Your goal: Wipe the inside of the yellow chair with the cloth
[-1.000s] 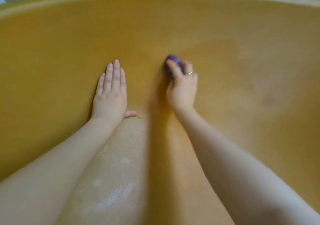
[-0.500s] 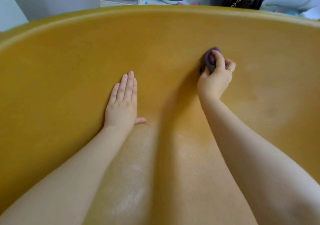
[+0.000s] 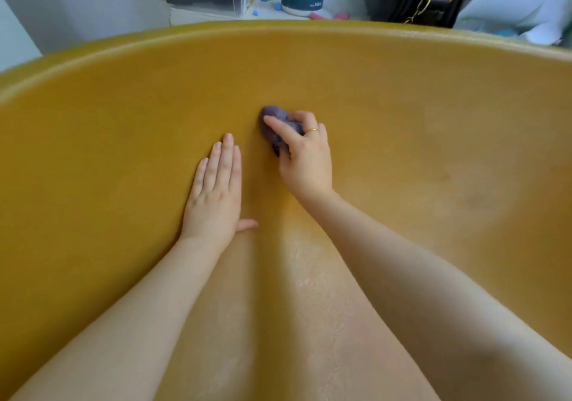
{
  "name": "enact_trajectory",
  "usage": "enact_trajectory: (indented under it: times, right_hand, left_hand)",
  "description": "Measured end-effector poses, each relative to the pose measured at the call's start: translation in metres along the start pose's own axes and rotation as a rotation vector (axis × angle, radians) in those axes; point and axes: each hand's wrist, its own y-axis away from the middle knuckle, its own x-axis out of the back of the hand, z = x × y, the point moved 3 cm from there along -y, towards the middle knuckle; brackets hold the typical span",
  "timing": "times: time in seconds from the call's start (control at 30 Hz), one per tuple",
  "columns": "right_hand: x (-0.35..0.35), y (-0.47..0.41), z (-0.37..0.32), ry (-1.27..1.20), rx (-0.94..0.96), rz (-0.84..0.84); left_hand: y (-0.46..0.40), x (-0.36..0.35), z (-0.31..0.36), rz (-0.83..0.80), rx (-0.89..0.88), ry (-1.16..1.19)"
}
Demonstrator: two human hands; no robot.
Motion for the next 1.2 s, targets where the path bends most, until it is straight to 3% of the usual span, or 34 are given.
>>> enact_trajectory:
  times: [0.13, 0.27, 0.43, 0.6, 0.93, 1.0, 1.2]
  right_hand:
    - [0.03, -0.031, 0.028, -0.014, -0.234, 0.165]
    - [0.018, -0.038, 0.005, -0.148, -0.42, 0.268]
    - [-0.021, -0.024, -0.067, -0.204, -0.142, 0.177]
    - [-0.012, -0.031, -0.059, -0.126, 0.01, 0.076]
    - [0.069, -0.066, 0.053, 0.025, -0.288, 0.417]
    - [0.055, -0.062, 0.04, 0.028, -0.297, 0.406]
    - [0.019, -0.037, 0.01, 0.074, -0.063, 0.154]
  left_hand:
    - [0.0, 0.005, -0.007, -0.042, -0.056, -0.017]
    - [-0.018, 0.039, -0.036, 0.156, 0.023, -0.278]
    - [-0.03, 0.043, -0.048, 0.143, 0.089, -0.385]
    - [-0.03, 0.042, -0.046, 0.167, 0.061, -0.487]
    - [-0.031, 0.041, -0.043, 0.079, 0.062, -0.367]
    - [-0.031, 0.041, -0.04, 0.076, 0.063, -0.31]
    - [-0.037, 0.05, 0.0, 0.039, 0.124, -0.18]
